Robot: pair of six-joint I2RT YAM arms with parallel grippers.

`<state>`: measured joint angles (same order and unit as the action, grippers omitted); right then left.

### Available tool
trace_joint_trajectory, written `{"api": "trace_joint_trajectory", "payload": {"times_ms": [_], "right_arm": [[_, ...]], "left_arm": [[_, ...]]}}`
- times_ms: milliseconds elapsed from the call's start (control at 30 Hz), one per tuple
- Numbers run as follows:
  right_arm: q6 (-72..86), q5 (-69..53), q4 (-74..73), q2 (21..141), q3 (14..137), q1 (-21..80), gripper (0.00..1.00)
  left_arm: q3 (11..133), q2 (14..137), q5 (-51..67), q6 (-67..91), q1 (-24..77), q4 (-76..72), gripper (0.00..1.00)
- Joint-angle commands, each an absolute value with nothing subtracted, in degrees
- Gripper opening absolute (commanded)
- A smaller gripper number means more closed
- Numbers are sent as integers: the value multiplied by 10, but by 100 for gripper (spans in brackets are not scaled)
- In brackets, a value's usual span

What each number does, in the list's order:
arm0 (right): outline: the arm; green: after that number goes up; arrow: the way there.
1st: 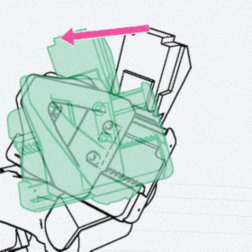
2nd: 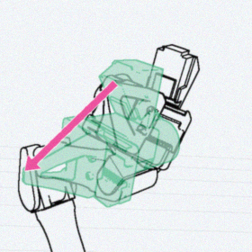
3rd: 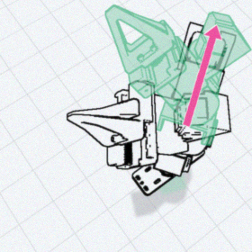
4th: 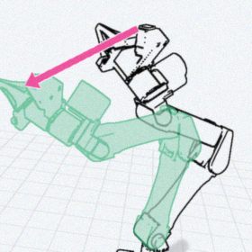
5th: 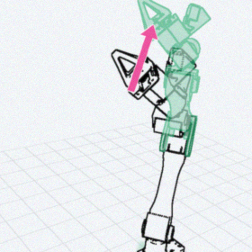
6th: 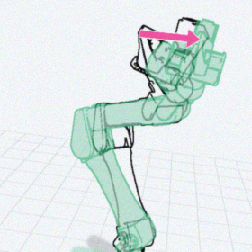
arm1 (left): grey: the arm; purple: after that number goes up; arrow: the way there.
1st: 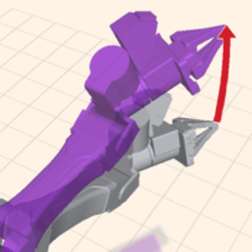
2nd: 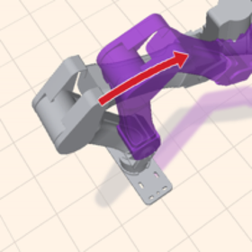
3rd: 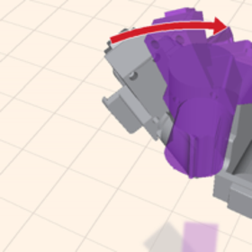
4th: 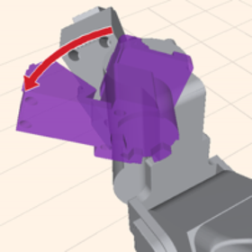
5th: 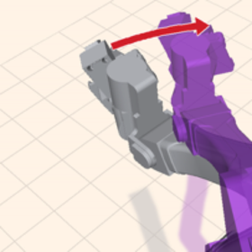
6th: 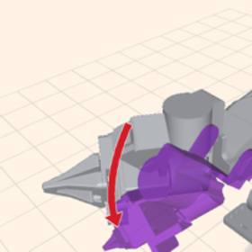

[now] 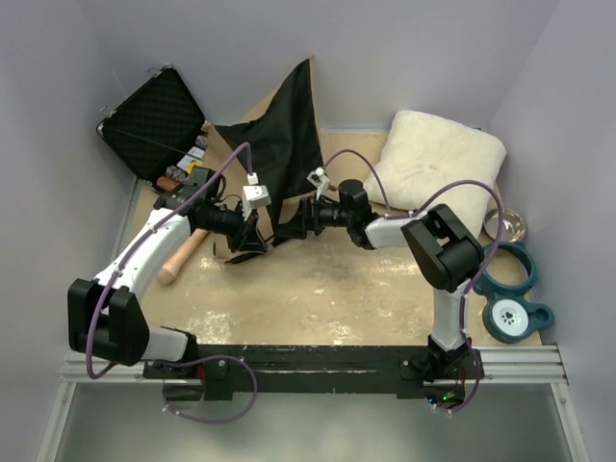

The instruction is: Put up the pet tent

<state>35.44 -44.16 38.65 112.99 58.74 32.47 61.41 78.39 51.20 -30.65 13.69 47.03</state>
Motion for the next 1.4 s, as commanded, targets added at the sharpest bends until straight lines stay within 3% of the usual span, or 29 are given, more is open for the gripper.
{"api": "trace_joint_trajectory", "payload": {"times_ms": [0,233,633,933,1033,1233,1367], "right_arm": [[370,-438,496,1153,587,337,98],[398,-434,554,1243,644,362,98],[601,-483,830,1307,641,400,95],[630,-454,793,1344,664,409,94],[671,-462,856,1338,652,406,61],[627,-475,804,1259,639,378,31],[588,-484,752,1213,628,362,0]], "left_arm": [[640,802,467,-294,113,472,0],[659,819,478,-287,112,475,0],[649,826,480,-285,112,461,0],[648,825,488,-275,111,451,0],[647,824,483,-277,110,453,0],[637,818,467,-288,103,461,0],[631,814,440,-299,101,469,0]]}}
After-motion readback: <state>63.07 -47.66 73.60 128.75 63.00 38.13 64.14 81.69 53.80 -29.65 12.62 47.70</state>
